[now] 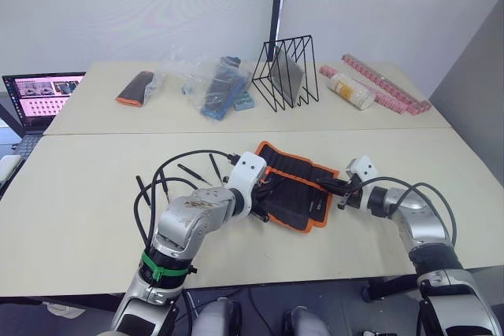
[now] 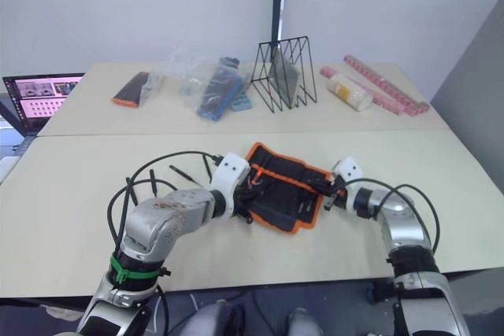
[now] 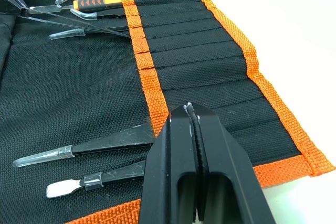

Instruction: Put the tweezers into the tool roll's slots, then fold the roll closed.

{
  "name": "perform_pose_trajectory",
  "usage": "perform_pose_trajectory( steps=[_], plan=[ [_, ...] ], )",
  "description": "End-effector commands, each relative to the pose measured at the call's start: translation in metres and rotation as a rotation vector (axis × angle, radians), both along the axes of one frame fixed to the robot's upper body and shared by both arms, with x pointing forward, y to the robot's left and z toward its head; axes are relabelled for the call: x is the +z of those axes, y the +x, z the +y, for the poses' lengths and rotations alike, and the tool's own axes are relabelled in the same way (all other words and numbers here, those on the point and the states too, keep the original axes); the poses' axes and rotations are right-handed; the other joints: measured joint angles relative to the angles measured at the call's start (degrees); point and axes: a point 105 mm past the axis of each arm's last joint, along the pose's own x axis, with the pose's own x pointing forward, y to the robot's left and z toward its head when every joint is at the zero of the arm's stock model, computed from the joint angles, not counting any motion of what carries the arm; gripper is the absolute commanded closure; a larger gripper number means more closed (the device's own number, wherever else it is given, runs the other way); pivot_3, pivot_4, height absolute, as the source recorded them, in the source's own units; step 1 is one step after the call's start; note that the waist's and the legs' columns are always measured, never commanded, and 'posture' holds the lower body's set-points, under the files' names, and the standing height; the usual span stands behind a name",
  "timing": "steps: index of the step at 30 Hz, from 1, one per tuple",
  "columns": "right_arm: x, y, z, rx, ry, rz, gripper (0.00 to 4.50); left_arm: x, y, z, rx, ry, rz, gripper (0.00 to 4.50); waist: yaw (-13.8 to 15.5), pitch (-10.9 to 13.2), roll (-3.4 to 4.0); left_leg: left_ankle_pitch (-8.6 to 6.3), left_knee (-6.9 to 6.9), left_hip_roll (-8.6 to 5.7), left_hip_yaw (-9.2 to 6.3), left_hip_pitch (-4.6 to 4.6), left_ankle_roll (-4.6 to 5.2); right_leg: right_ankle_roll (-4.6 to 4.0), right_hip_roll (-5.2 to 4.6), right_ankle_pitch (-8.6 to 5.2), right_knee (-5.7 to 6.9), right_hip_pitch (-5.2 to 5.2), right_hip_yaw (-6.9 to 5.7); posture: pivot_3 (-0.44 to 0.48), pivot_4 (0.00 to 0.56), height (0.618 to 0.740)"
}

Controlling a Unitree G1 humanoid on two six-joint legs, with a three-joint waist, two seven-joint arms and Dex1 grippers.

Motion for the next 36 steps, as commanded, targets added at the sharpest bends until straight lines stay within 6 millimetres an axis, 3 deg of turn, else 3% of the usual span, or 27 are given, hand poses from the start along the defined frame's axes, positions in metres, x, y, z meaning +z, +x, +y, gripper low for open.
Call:
perform_pose_trajectory(
  steps=[1,9,23,26,34,36],
  plan=[
    [-0.013,-0.004,0.004,0.025,-0.031,0.049,4.47,0.012,0.006,-0.004,0.009,-0.007,-0.063,4.50,0.0,0.0,0.00,0.00,0.00,0.00,0.00,0.00,0.00,0.00,0.00,0.00,0.00,0.00,0.00,0.000,0.150,0.704],
    [-0.014,-0.007,0.014,0.062,-0.010,0.070,4.47,0.009,0.019,-0.012,-0.004,0.020,-0.087,4.50,-0.2,0.0,0.00,0.00,0.00,0.00,0.00,0.00,0.01,0.00,0.00,0.00,0.00,0.00,0.00,0.000,0.150,0.704],
    [-0.016,-0.019,0.025,0.063,0.043,0.108,4.47,0.003,0.048,-0.047,-0.096,0.112,-0.210,4.50,0.1,0.0,0.00,-0.06,-0.01,-0.05,0.00,0.00,0.09,0.04,-0.18,0.03,-0.02,-0.02,-0.04,0.000,0.150,0.704],
    [-0.017,-0.022,0.027,0.062,0.055,0.117,4.47,0.001,0.055,-0.055,-0.120,0.151,-0.240,4.50,0.4,0.0,0.00,-0.30,-0.01,-0.07,0.00,0.01,0.47,0.08,-0.22,0.06,-0.04,-0.08,-0.06,0.000,0.150,0.704],
    [-0.016,-0.022,0.026,0.032,0.070,0.108,4.47,0.002,0.074,-0.057,-0.136,0.160,-0.319,4.50,0.4,0.0,0.00,-0.39,-0.01,-0.09,0.01,0.00,0.61,0.10,-0.27,0.09,-0.05,-0.09,-0.09,0.000,0.150,0.704],
    [-0.007,-0.018,0.026,0.017,0.115,0.082,4.47,0.001,0.078,-0.054,-0.139,0.163,-0.330,4.50,0.4,0.0,0.00,-0.39,0.00,-0.09,0.01,0.00,0.61,0.10,-0.29,0.10,-0.06,-0.09,-0.11,0.000,0.150,0.704]
  ],
)
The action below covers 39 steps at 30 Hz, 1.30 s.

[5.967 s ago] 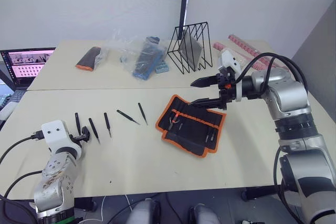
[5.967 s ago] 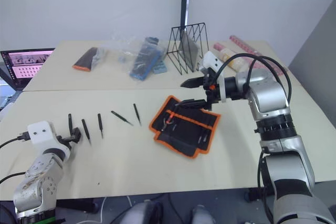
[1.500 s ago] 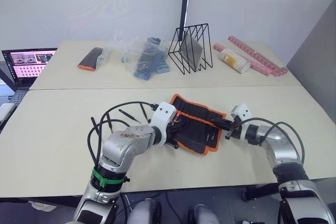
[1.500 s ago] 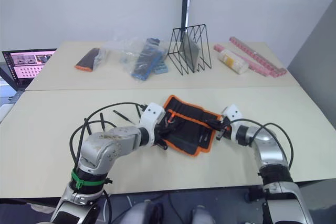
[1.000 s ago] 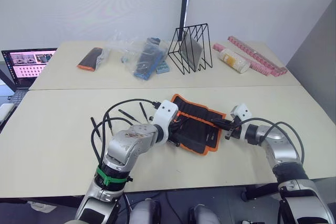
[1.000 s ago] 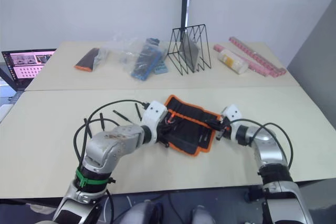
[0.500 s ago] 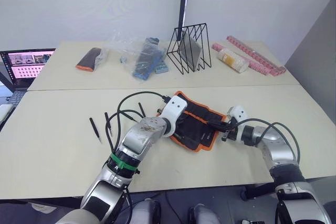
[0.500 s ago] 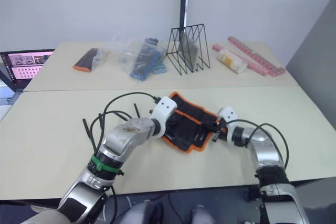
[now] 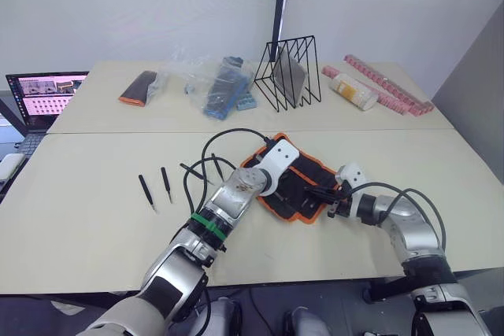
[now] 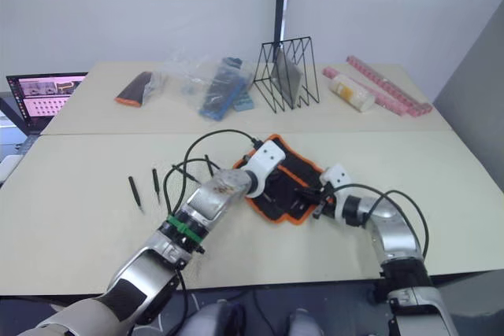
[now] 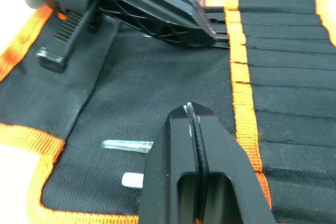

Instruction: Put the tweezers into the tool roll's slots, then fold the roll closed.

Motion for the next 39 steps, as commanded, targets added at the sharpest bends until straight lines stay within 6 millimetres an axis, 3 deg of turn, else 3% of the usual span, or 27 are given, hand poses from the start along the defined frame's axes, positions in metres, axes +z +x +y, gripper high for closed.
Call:
perform_pose_trajectory(
  steps=[1,7,17,23,24,27,31,35,39],
  plan=[
    [0.005,0.002,-0.002,-0.037,0.071,0.004,4.47,0.011,0.011,0.006,0.000,-0.003,-0.068,4.50,0.0,0.0,0.00,0.00,0.00,-0.01,0.00,0.00,0.00,0.00,-0.01,0.01,0.00,0.00,-0.01,0.000,0.150,0.704],
    [0.027,0.010,-0.008,-0.065,0.112,-0.054,4.47,0.001,0.013,0.017,-0.010,0.036,-0.080,4.50,-0.3,0.0,0.00,-0.01,0.00,0.00,0.04,-0.06,0.01,0.00,-0.10,0.05,0.01,-0.02,-0.16,0.000,0.150,0.704],
    [0.011,0.021,-0.015,-0.123,0.047,-0.038,4.47,0.000,0.016,0.014,-0.036,0.050,-0.098,4.50,-0.8,0.0,0.00,0.00,0.00,-0.06,0.07,-0.06,0.01,-0.05,-0.64,0.12,0.03,0.00,-1.47,0.000,0.150,0.704],
    [-0.003,0.020,-0.013,-0.117,0.024,-0.002,4.47,0.003,0.014,0.015,-0.071,0.025,-0.040,4.50,-0.9,0.0,0.00,-0.02,0.03,-0.08,0.07,-0.05,0.06,0.03,-0.64,0.19,0.02,0.04,-1.56,0.000,0.150,0.704],
    [-0.005,0.019,-0.012,-0.117,0.020,0.002,4.50,0.004,0.012,0.015,-0.083,0.006,-0.020,3.75,-1.0,0.0,0.00,-0.02,0.03,-0.08,0.07,-0.05,0.06,0.03,-0.63,0.19,0.02,0.04,-1.57,0.000,0.150,0.704],
    [-0.009,0.019,-0.011,-0.117,0.016,0.011,4.50,0.011,0.010,0.021,-0.098,-0.030,0.004,2.81,-1.0,0.0,0.00,0.17,0.03,-0.07,0.07,-0.04,-0.25,0.02,-0.63,0.19,0.03,0.04,-1.64,0.000,0.150,0.704],
    [-0.006,0.022,-0.008,-0.122,0.068,0.016,4.50,0.028,0.009,0.045,-0.084,-0.007,-0.030,1.49,-1.5,0.0,0.00,0.25,0.03,-0.03,0.08,-0.04,-0.37,0.02,-0.61,0.19,0.04,0.02,-1.68,0.000,0.150,0.704],
    [-0.007,0.023,-0.008,-0.118,0.071,0.018,4.50,0.062,-0.002,0.065,-0.081,-0.063,-0.058,0.14,-1.7,0.0,0.01,0.26,0.03,-0.01,0.08,-0.04,-0.39,-0.02,-0.60,0.21,0.07,0.01,-1.73,0.000,0.150,0.704],
    [-0.008,0.025,-0.005,-0.120,0.090,0.025,4.50,0.088,-0.009,0.099,-0.025,-0.087,-0.136,0.07,-1.7,0.0,0.01,0.27,0.03,-0.04,0.07,-0.04,-0.41,-0.01,-0.62,0.21,0.01,0.02,-1.70,0.000,0.150,0.704]
  ],
)
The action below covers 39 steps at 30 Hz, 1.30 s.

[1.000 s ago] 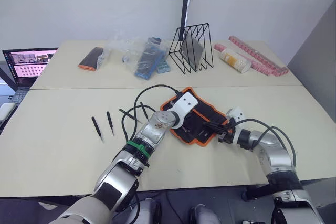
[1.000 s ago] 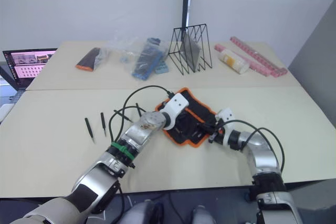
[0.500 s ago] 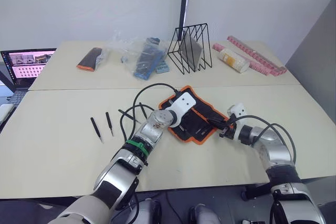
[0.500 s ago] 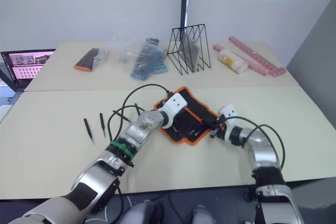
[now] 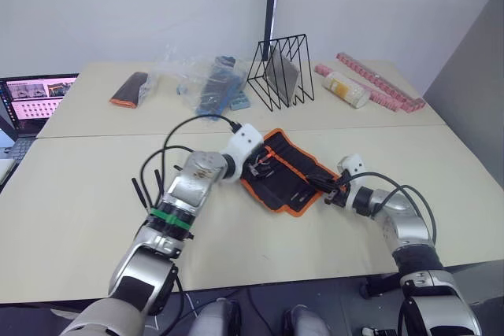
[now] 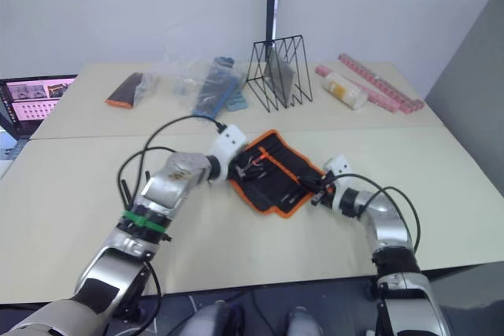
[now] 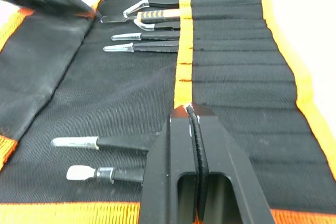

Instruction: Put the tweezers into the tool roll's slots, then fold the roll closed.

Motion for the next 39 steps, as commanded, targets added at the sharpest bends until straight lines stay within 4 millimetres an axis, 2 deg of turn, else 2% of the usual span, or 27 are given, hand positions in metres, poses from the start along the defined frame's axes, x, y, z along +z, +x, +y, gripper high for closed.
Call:
perform_pose_trajectory(
  steps=[1,6,8,11,14,17,22,25,27,29,39],
  plan=[
    [-0.013,-0.001,0.000,-0.010,0.006,0.045,4.50,0.030,-0.011,0.022,0.017,-0.065,-0.077,0.07,-0.1,0.0,0.01,0.00,0.00,0.01,0.00,0.01,-0.01,0.00,0.01,0.00,-0.01,0.00,0.01,0.000,0.150,0.704],
    [-0.016,-0.001,0.002,-0.003,0.010,0.050,4.50,0.039,-0.032,0.080,0.105,-0.168,-0.118,0.07,-0.7,0.0,0.03,0.00,-0.10,0.01,0.00,0.31,-0.01,0.00,0.03,0.00,0.04,0.00,0.06,0.000,0.150,0.704],
    [-0.015,-0.001,0.001,-0.003,0.013,0.049,4.50,0.034,-0.047,0.104,0.115,-0.128,-0.167,0.07,-0.7,0.0,0.04,-0.01,-0.12,0.02,-0.01,0.38,-0.02,-0.01,0.03,-0.01,0.03,0.01,0.07,0.000,0.150,0.704],
    [-0.013,0.000,0.002,0.006,0.026,0.045,4.50,0.026,-0.071,0.144,0.178,-0.162,-0.172,0.07,-0.6,0.0,0.06,-0.03,-0.16,0.01,0.00,0.43,-0.06,-0.02,0.02,-0.01,-0.01,0.00,0.16,0.000,0.150,0.704],
    [-0.013,0.000,0.003,0.019,0.027,0.044,4.50,0.021,-0.093,0.176,0.254,-0.174,-0.187,0.07,-0.4,0.0,0.06,-0.04,-0.16,0.01,-0.01,0.44,-0.08,-0.04,-0.01,-0.03,-0.08,-0.01,0.23,0.000,0.150,0.704],
    [-0.013,-0.001,0.003,0.028,0.023,0.048,4.50,0.003,-0.121,0.219,0.439,-0.155,-0.193,0.07,-0.5,0.0,0.08,-0.05,-0.20,0.01,0.00,0.43,-0.09,-0.04,-0.01,-0.04,-0.17,-0.01,0.31,0.000,0.150,0.704],
    [-0.013,-0.002,0.002,0.041,0.017,0.049,4.50,-0.030,-0.171,0.263,0.733,-0.304,-0.184,0.07,-0.4,0.0,0.06,0.04,-0.78,0.01,0.08,0.51,-0.25,-0.13,-0.04,0.00,-0.62,-0.03,0.32,0.000,0.150,0.704],
    [-0.016,-0.004,0.002,0.075,-0.012,0.052,4.50,-0.054,-0.198,0.263,0.852,-0.377,-0.152,0.07,-0.3,0.0,0.02,0.00,-0.88,0.03,0.09,0.53,-0.18,-0.14,-0.07,0.02,-0.73,0.02,0.31,0.000,0.150,0.704],
    [-0.015,-0.004,0.000,0.075,-0.016,0.051,4.50,-0.062,-0.210,0.261,0.890,-0.392,-0.142,0.07,0.0,0.0,0.00,-0.28,-0.88,0.02,0.10,0.53,0.27,-0.14,-0.10,0.02,-0.74,0.04,0.29,0.000,0.150,0.704],
    [-0.014,-0.002,-0.001,0.066,-0.010,0.047,4.50,-0.067,-0.218,0.259,0.914,-0.395,-0.141,0.07,0.2,0.0,-0.03,-0.28,-0.88,0.05,0.10,0.53,0.28,-0.14,-0.09,0.02,-0.77,0.04,0.27,0.000,0.150,0.704],
    [-0.017,-0.004,0.001,0.070,-0.006,0.054,4.50,-0.084,-0.233,0.247,0.942,-0.381,-0.116,0.07,0.3,-0.1,-0.05,-0.36,-0.88,0.10,0.14,0.50,0.41,-0.16,-0.06,-0.03,-0.92,0.03,0.31,0.000,0.150,0.704]
  ],
)
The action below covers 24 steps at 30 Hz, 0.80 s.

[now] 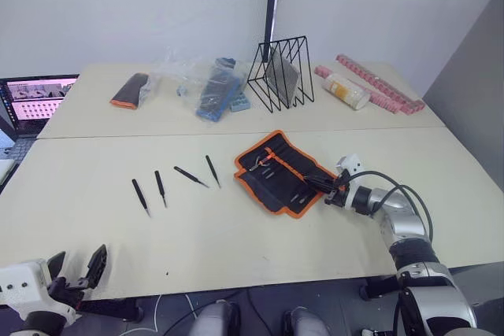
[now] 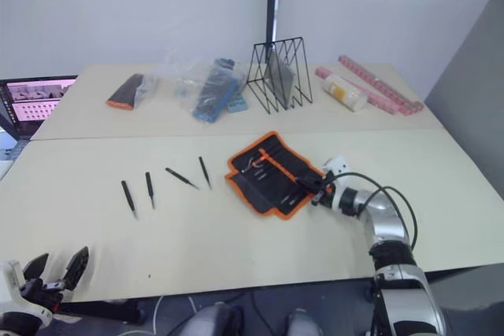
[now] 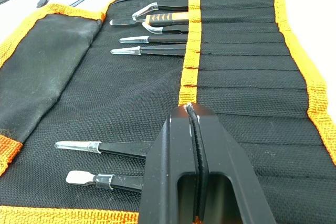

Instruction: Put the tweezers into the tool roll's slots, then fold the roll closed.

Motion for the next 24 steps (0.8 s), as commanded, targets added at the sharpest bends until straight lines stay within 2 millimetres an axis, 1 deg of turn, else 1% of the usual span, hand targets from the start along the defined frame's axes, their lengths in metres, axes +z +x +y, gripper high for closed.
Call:
perform_pose_trajectory(
  steps=[1,3,8,12,17,20,24],
  plan=[
    [-0.013,-0.005,0.000,0.004,-0.021,0.045,4.50,0.007,-0.002,-0.004,-0.013,0.052,-0.016,0.07,0.0,0.0,0.00,0.00,0.00,0.01,0.00,0.00,0.00,-0.01,0.00,-0.01,0.00,0.00,0.00,0.000,0.150,0.704],
    [-0.014,-0.006,-0.001,0.004,-0.023,0.048,4.50,0.004,-0.003,-0.010,-0.044,0.083,0.000,0.07,0.0,0.0,0.00,0.00,0.00,0.01,-0.01,0.00,0.00,-0.02,0.00,-0.01,0.00,0.00,0.00,0.000,0.150,0.704],
    [-0.015,-0.006,-0.003,0.007,-0.032,0.051,4.50,0.005,-0.001,-0.012,-0.024,0.082,-0.029,0.07,0.0,0.0,0.00,-0.01,0.00,0.03,0.01,-0.02,0.01,-0.04,0.00,-0.07,0.00,-0.01,0.01,0.000,0.150,0.704],
    [-0.015,-0.007,-0.004,0.006,-0.033,0.051,4.50,0.007,0.004,-0.023,-0.039,0.085,-0.044,0.07,0.1,0.0,0.00,-0.02,-0.01,0.02,0.01,-0.02,0.03,-0.01,0.00,-0.10,-0.01,-0.01,0.01,0.000,0.150,0.704],
    [-0.015,-0.007,-0.005,-0.001,-0.031,0.050,4.50,0.016,0.020,-0.033,-0.006,0.075,-0.083,0.07,0.3,0.0,0.00,-0.02,-0.01,0.03,0.01,-0.03,0.03,-0.01,0.00,-0.08,-0.01,-0.01,0.00,0.000,0.150,0.704],
    [-0.014,-0.007,-0.005,-0.007,-0.028,0.048,4.50,0.009,0.034,-0.036,0.036,0.042,-0.026,0.07,0.3,0.0,0.00,-0.02,-0.01,0.01,0.02,-0.03,0.03,0.01,0.00,-0.04,-0.01,-0.01,0.00,0.000,0.150,0.704],
    [-0.014,-0.007,-0.005,-0.006,-0.030,0.048,4.50,0.014,0.053,-0.047,0.089,0.029,-0.017,0.07,0.4,0.0,-0.02,-0.01,0.00,0.00,0.03,-0.03,0.03,0.05,0.04,0.02,0.00,0.01,-0.02,0.000,0.150,0.704]
  ],
)
